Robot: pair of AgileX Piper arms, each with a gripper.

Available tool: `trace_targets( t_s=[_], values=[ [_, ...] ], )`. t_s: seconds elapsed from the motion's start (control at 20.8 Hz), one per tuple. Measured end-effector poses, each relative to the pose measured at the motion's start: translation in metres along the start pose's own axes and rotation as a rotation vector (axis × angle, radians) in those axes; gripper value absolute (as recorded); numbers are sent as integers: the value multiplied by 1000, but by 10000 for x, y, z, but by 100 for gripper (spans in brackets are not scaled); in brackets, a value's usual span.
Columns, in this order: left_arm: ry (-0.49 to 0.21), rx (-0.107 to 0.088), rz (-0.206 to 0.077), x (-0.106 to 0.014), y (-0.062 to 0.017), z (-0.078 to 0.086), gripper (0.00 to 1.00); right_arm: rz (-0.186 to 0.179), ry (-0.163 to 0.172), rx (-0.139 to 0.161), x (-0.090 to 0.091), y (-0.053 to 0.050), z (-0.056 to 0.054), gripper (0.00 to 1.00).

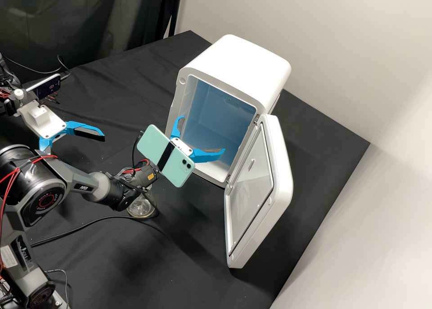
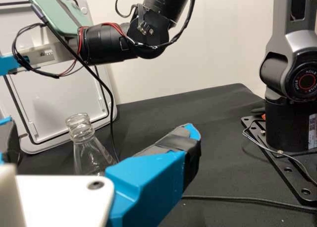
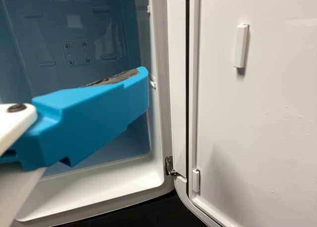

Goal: Place the flask in the incubator

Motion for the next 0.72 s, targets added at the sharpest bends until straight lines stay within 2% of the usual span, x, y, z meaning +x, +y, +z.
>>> trace_targets(
  t_s=[0.43, 0.53, 0.62, 0.72],
  values=[
    [-2, 1, 3, -5, 8, 7, 100, 1, 1, 0, 0, 1, -1, 100],
    [-2, 1, 3, -5, 8, 7, 100, 12, 13, 3, -10, 9, -2, 100],
    [-2, 1, 3, -5, 8, 7, 100, 25, 20, -3, -32, 51, 25, 100],
    [-2, 1, 3, -5, 8, 7, 100, 30, 25, 7, -70, 101, 56, 100]
  ],
)
